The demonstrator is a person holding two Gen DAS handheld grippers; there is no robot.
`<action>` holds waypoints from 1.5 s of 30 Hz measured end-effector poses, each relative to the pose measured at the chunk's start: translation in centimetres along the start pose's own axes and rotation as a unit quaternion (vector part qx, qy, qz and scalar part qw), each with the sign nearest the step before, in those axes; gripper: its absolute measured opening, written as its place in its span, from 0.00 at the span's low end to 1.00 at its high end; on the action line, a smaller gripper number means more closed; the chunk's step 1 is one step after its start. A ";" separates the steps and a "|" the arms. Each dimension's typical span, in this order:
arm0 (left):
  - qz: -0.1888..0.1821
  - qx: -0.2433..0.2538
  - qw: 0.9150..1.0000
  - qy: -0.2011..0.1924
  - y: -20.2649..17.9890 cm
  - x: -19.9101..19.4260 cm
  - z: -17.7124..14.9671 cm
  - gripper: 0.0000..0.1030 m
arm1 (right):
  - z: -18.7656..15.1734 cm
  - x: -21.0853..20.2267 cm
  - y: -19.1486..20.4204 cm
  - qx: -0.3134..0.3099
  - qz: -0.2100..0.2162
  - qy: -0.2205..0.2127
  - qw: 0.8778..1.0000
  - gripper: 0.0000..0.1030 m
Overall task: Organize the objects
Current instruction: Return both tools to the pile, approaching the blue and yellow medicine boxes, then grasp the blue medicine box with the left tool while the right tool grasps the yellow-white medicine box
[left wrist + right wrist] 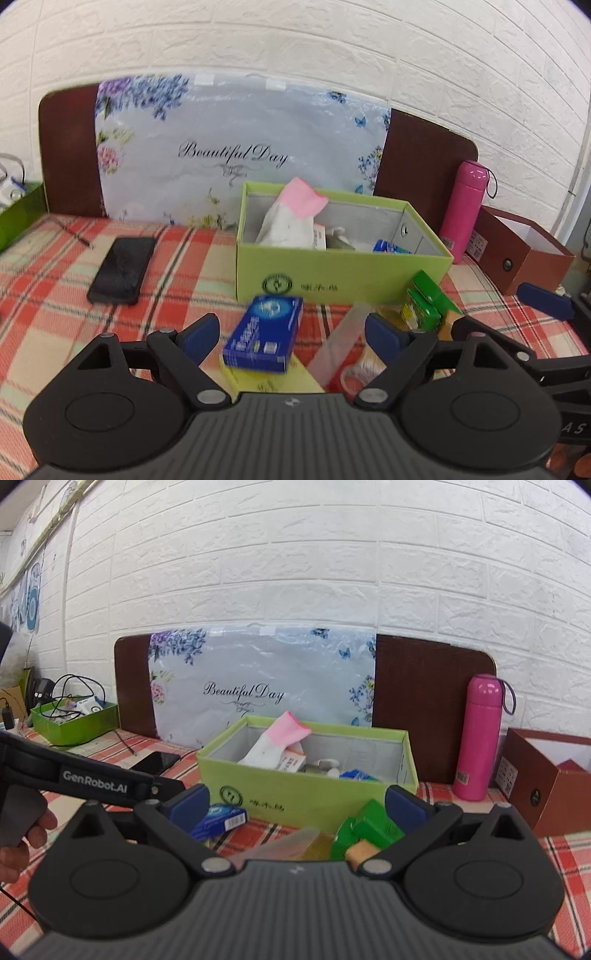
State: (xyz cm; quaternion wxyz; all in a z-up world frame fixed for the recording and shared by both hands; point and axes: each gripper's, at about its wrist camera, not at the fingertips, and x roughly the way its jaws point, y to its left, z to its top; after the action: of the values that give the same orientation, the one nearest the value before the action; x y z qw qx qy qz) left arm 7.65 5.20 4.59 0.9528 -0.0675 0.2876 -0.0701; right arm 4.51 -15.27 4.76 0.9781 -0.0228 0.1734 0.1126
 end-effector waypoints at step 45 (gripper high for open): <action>0.023 0.007 0.996 0.090 2.6 11.8 -0.9 0.86 | -9.5 5.1 8.8 -0.045 0.102 0.156 0.982 0.64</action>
State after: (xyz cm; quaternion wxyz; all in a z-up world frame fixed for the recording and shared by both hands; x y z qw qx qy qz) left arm 17.14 5.64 -2.92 0.9250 -0.0474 0.3728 -0.0560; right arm 4.01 -6.36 -5.97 0.9205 -0.0658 0.3197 0.2148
